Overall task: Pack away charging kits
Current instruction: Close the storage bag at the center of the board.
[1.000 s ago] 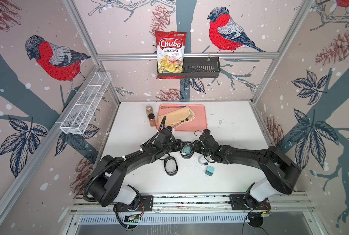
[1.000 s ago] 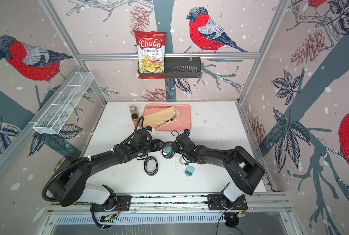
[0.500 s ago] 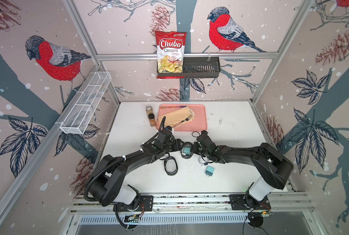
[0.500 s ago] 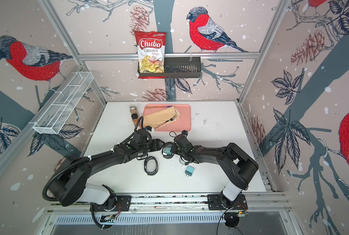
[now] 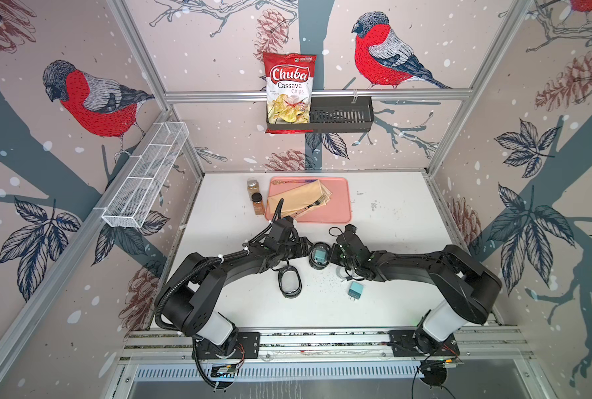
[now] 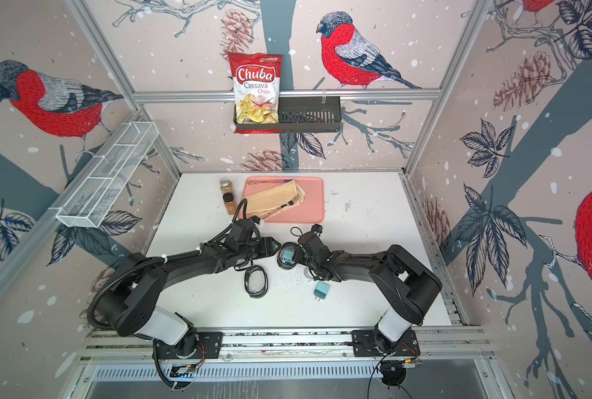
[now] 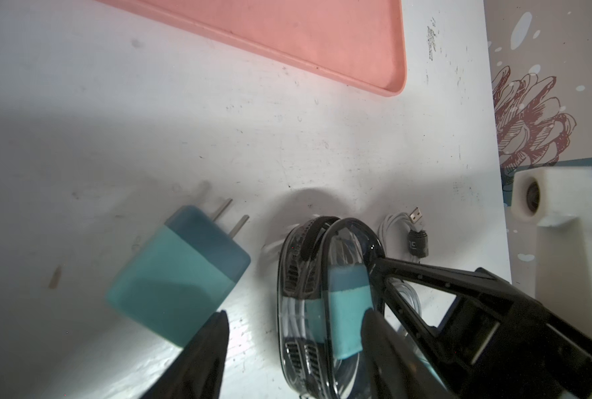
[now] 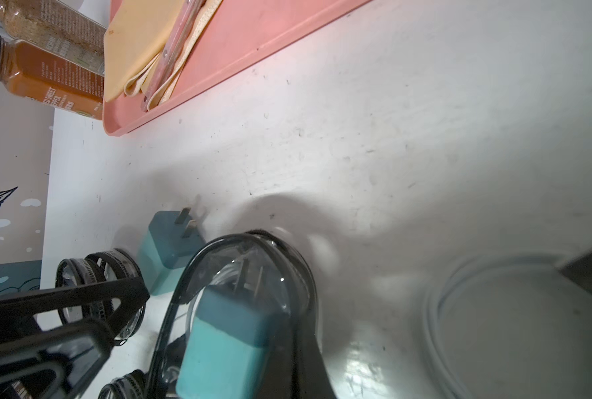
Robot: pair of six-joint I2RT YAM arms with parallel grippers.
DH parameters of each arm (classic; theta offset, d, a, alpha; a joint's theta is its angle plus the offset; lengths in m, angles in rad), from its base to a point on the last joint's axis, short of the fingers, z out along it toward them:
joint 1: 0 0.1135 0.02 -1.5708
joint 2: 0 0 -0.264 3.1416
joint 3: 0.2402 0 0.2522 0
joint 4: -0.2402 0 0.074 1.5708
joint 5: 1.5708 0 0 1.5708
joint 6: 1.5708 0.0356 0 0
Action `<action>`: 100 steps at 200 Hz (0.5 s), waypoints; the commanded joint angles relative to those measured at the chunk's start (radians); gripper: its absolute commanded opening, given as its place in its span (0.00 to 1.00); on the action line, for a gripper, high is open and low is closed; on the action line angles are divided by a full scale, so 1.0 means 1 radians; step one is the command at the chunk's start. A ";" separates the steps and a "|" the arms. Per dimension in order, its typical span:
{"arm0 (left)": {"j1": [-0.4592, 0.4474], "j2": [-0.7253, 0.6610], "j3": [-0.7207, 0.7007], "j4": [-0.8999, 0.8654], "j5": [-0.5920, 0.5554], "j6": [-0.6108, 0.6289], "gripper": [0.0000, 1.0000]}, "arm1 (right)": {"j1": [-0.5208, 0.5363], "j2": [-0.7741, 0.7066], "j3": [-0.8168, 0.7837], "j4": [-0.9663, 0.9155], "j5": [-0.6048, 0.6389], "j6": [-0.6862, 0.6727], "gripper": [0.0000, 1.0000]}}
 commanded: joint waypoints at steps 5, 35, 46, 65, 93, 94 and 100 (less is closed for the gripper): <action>0.006 0.022 0.010 0.045 0.051 -0.005 0.67 | 0.001 0.011 -0.004 -0.047 -0.001 -0.007 0.00; 0.013 0.066 0.015 0.066 0.100 -0.017 0.68 | 0.002 0.017 -0.001 -0.048 0.002 -0.008 0.00; 0.017 0.082 0.015 0.070 0.111 -0.023 0.68 | 0.001 0.017 -0.003 -0.047 0.006 -0.007 0.00; 0.021 0.100 0.018 0.073 0.126 -0.031 0.71 | 0.001 0.018 -0.003 -0.046 0.005 -0.007 0.00; 0.021 0.118 0.019 0.098 0.166 -0.043 0.76 | 0.002 0.017 -0.008 -0.028 -0.007 -0.007 0.00; 0.020 0.119 0.018 0.097 0.166 -0.044 0.76 | 0.002 0.017 -0.009 -0.028 -0.007 -0.008 0.00; 0.020 0.125 0.021 0.101 0.173 -0.045 0.77 | 0.004 0.017 -0.009 -0.025 -0.011 -0.007 0.00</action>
